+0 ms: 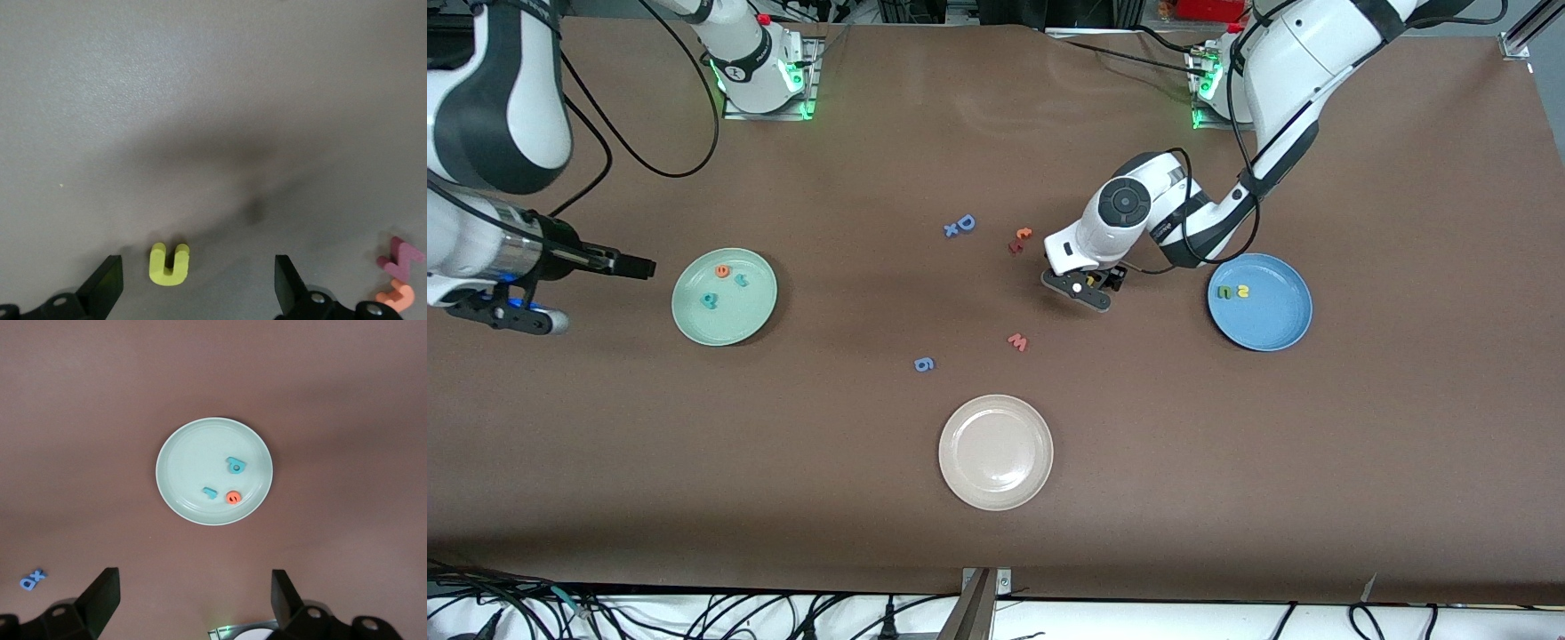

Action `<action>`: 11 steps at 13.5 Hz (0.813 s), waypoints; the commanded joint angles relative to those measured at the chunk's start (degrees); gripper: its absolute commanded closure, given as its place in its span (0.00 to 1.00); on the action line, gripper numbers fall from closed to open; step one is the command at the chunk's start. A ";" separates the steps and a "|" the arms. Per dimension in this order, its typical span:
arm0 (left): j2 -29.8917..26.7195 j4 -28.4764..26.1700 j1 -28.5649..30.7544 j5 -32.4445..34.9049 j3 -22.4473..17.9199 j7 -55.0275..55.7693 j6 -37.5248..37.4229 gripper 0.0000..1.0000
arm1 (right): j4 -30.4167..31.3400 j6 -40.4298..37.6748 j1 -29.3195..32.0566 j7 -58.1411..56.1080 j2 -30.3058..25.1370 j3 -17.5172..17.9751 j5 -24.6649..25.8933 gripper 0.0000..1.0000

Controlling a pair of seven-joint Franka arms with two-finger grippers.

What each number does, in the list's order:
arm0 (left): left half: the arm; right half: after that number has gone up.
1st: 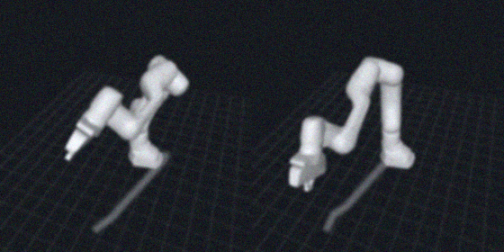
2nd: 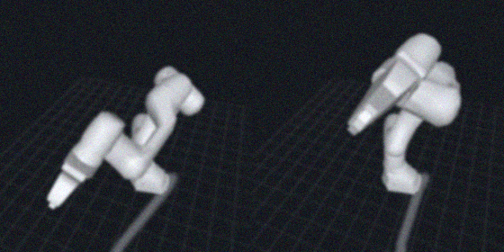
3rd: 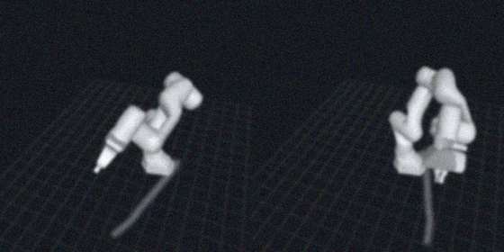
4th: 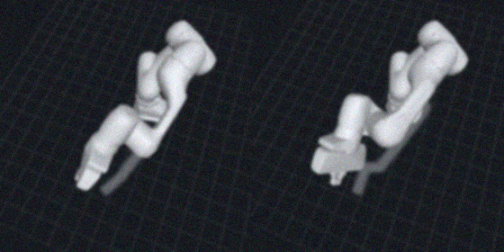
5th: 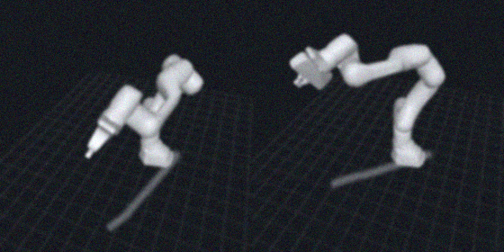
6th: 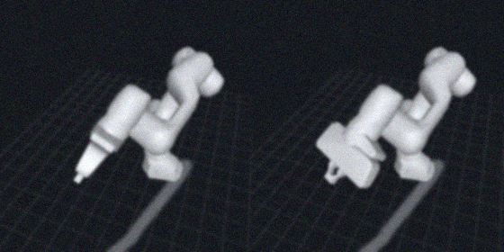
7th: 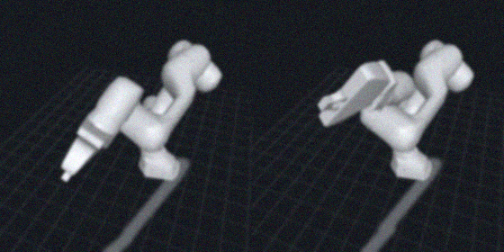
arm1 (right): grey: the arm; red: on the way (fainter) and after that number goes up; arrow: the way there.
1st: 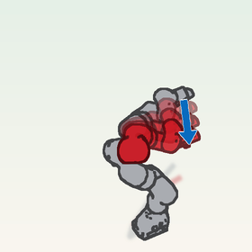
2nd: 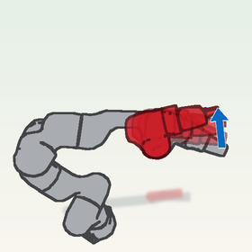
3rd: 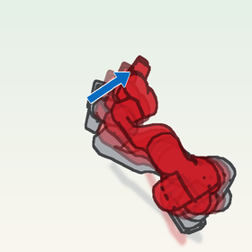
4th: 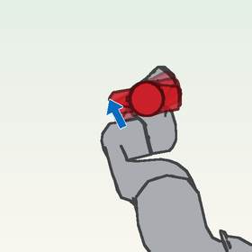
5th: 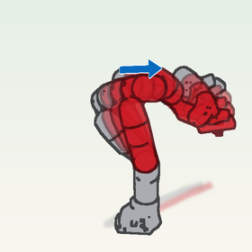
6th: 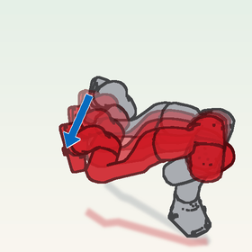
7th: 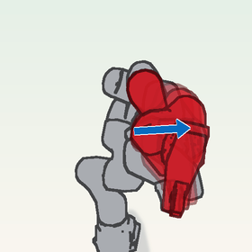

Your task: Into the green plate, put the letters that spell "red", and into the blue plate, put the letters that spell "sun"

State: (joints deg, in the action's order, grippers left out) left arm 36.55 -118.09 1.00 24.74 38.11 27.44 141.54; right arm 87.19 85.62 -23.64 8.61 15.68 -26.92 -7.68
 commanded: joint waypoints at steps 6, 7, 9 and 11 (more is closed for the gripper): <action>-0.61 -3.29 1.20 3.12 -0.40 0.95 4.89 0.00 | -5.54 -3.97 1.05 -2.45 1.11 -1.03 -0.23 0.00; -0.69 -3.46 1.37 5.38 -0.40 1.39 4.89 0.00 | -5.71 -3.80 1.48 -2.46 1.19 -0.86 -0.23 0.00; -0.61 -3.55 1.90 8.90 -0.32 4.37 4.89 0.00 | -6.33 -3.71 6.64 -2.28 1.19 3.33 -0.32 0.00; -0.61 -3.47 1.90 10.67 -0.32 6.40 4.98 0.00 | -6.33 -3.27 14.29 -2.02 0.93 12.20 0.47 0.00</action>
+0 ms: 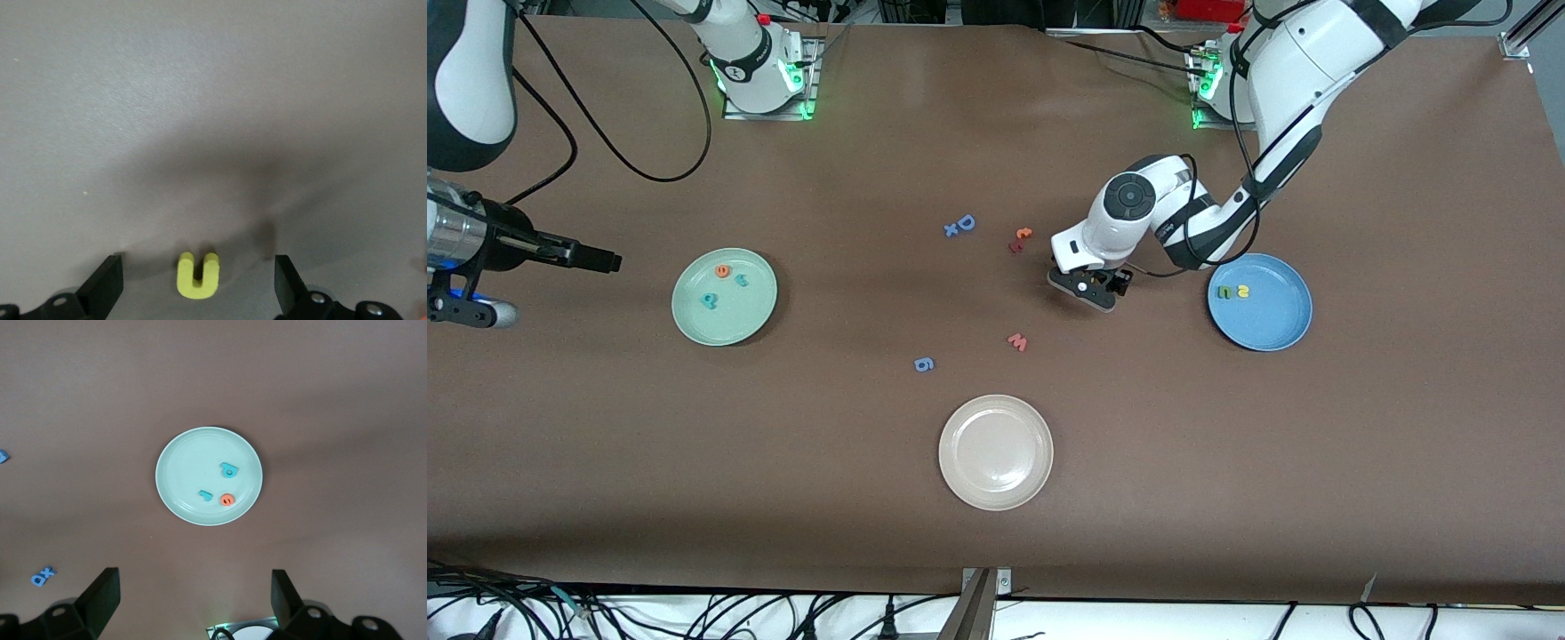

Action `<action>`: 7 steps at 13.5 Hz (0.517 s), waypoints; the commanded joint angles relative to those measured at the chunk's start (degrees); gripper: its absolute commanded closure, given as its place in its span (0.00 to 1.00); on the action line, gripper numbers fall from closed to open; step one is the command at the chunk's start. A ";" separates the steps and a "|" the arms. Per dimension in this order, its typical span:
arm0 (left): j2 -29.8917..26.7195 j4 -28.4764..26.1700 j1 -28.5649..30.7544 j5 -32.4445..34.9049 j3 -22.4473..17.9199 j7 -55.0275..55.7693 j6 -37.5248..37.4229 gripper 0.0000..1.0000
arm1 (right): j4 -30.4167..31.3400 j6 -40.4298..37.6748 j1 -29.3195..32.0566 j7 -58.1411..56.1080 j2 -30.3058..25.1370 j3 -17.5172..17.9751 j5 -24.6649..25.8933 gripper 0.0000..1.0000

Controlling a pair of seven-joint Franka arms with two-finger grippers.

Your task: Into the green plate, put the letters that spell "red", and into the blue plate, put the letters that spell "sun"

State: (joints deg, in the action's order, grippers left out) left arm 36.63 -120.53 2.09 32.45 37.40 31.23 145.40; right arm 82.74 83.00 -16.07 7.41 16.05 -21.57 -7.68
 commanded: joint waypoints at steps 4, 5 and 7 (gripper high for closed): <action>-1.72 -2.86 0.72 3.41 0.40 4.97 1.29 0.01 | -1.62 3.30 14.98 -0.91 0.21 17.49 6.00 0.00; -2.34 -3.65 0.81 5.06 0.48 6.46 1.38 0.01 | -1.62 4.35 18.49 -0.91 0.13 22.23 7.75 0.00; -2.17 -4.01 0.81 9.81 0.57 10.93 2.08 0.01 | -1.18 5.15 22.99 -0.91 -0.05 28.41 9.78 0.00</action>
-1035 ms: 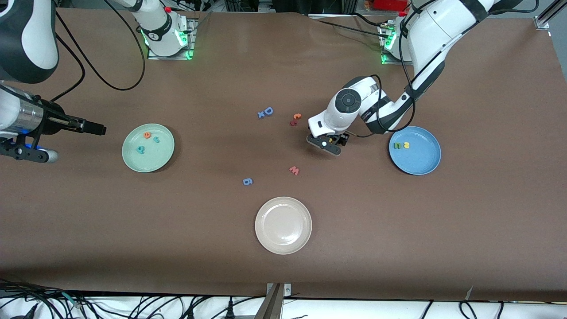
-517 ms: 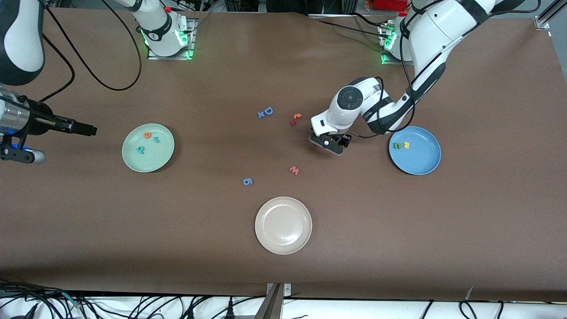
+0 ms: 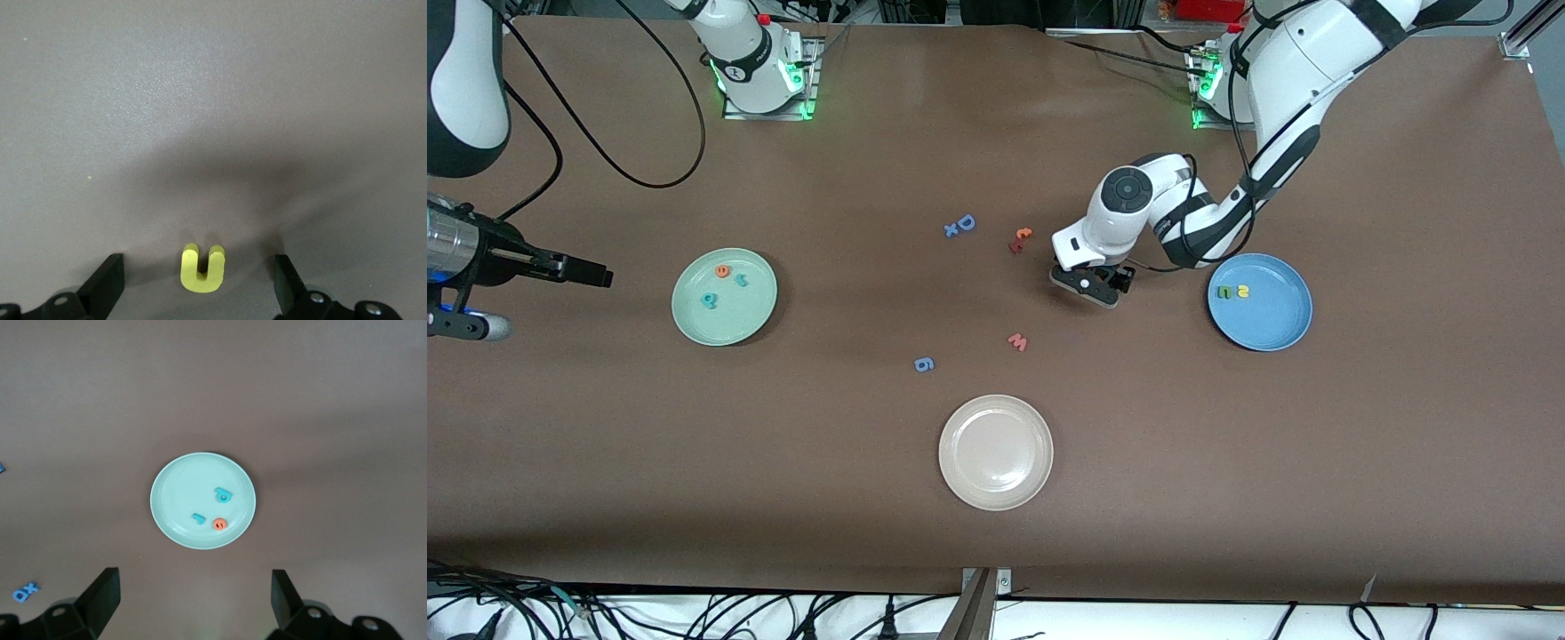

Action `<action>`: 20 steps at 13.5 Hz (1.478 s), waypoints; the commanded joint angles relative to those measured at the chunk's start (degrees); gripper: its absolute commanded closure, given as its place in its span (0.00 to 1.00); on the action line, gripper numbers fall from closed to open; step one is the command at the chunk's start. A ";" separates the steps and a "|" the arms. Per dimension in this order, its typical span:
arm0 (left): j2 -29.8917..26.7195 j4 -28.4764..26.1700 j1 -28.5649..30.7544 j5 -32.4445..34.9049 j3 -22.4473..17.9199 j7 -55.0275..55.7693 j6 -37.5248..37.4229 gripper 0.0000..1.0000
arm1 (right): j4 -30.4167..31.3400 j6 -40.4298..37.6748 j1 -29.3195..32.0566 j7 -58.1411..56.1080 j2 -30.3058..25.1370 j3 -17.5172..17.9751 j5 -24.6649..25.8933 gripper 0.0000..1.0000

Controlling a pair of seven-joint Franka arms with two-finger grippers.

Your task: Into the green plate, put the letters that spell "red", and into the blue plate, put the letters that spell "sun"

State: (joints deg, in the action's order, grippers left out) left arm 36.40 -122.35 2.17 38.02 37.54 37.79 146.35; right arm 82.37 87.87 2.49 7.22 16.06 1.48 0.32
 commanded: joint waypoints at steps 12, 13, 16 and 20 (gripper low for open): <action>-2.12 -1.84 0.02 5.14 0.60 8.71 0.87 0.41 | -0.19 1.34 4.37 -0.27 0.12 5.46 1.35 0.00; -2.12 -1.92 0.02 5.14 0.60 8.71 0.86 0.42 | -0.11 1.25 4.37 -0.45 0.20 5.46 1.26 0.00; -2.21 -2.01 0.02 5.14 0.60 8.97 0.78 0.48 | 0.07 1.25 4.37 -0.45 0.29 5.46 1.26 0.00; -2.04 -2.19 -0.07 5.23 0.60 10.37 0.69 0.63 | 0.07 1.25 4.46 -0.54 0.47 5.46 1.26 0.00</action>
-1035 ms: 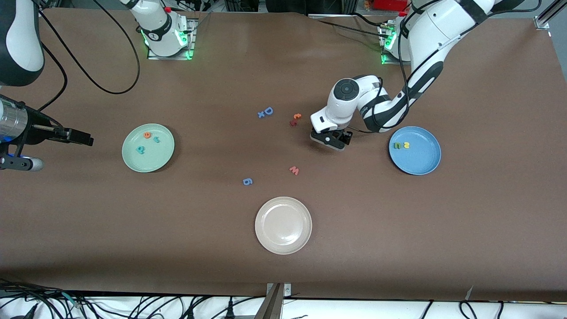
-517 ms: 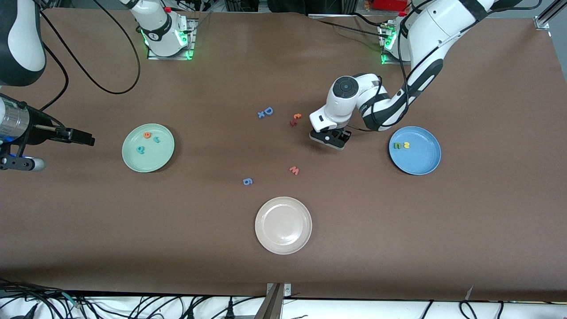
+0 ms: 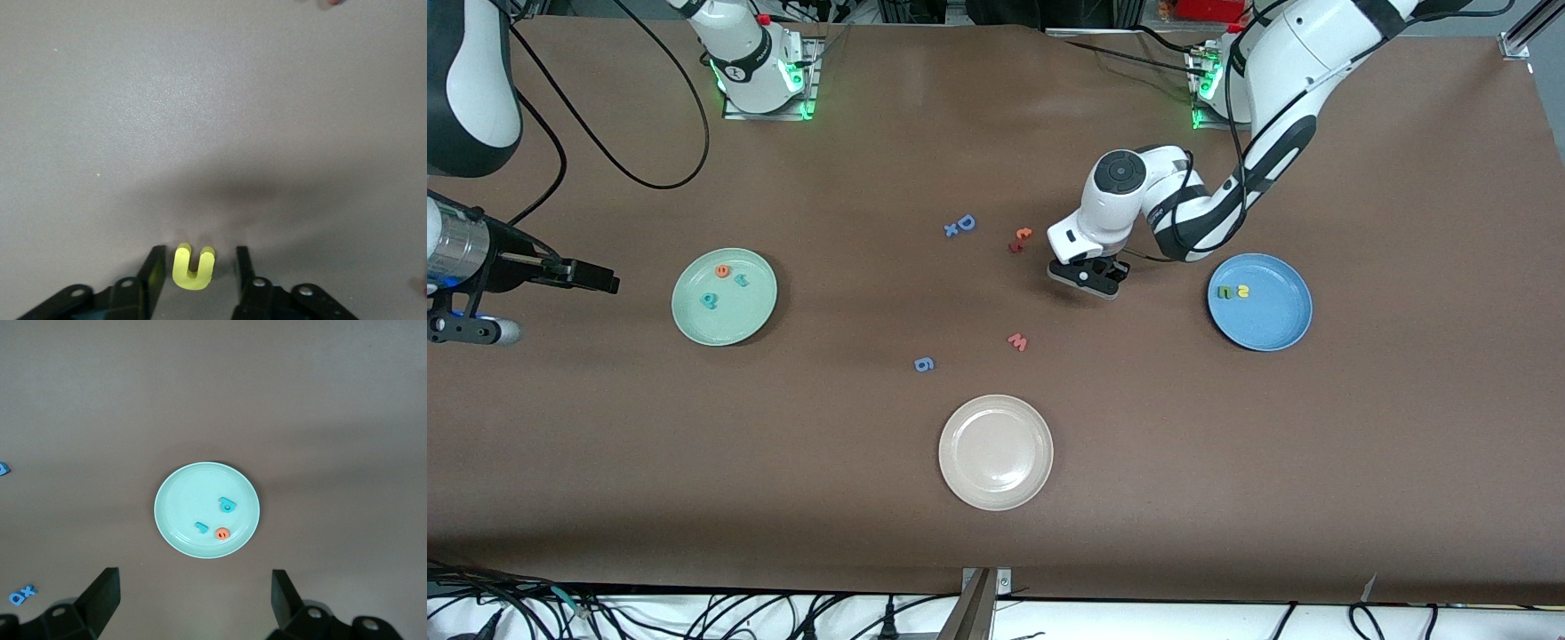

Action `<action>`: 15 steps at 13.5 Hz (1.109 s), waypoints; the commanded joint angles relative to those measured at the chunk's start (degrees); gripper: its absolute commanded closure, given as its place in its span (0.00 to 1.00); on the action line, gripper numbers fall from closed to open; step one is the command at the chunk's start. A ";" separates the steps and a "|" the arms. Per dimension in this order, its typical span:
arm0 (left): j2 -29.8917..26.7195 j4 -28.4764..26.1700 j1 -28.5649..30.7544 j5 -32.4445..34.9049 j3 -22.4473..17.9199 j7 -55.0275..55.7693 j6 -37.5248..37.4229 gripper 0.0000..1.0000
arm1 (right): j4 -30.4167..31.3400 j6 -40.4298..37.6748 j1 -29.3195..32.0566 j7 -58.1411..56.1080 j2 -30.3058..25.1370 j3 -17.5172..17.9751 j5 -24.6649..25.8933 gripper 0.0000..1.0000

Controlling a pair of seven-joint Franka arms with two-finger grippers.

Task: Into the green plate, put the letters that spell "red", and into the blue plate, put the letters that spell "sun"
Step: 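Lift the yellow u and carry it toward the blue plate with the left gripper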

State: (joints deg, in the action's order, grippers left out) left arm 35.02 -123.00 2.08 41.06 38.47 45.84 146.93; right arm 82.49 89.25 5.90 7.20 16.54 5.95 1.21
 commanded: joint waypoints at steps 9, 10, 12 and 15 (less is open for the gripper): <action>-0.56 -1.19 0.12 2.09 -0.32 3.20 -0.06 0.77 | -0.04 -0.40 1.04 -0.61 -0.01 0.82 0.37 0.00; -0.56 -0.93 0.47 2.09 -0.32 3.29 -0.06 0.77 | -0.04 -0.48 1.04 -0.61 -0.01 0.82 0.37 0.00; -0.74 -0.14 0.82 1.48 -0.15 3.38 -0.15 0.79 | -0.04 -0.49 1.13 -0.61 -0.01 0.82 0.37 0.00; -1.18 3.45 1.17 -2.01 0.29 3.12 -4.44 0.79 | 0.04 -0.48 1.13 -0.61 -0.01 0.82 0.37 0.00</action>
State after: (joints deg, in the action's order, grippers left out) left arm 34.84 -122.07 2.74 40.76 38.26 48.46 145.94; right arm 82.49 89.21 6.09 7.20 16.73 5.95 1.21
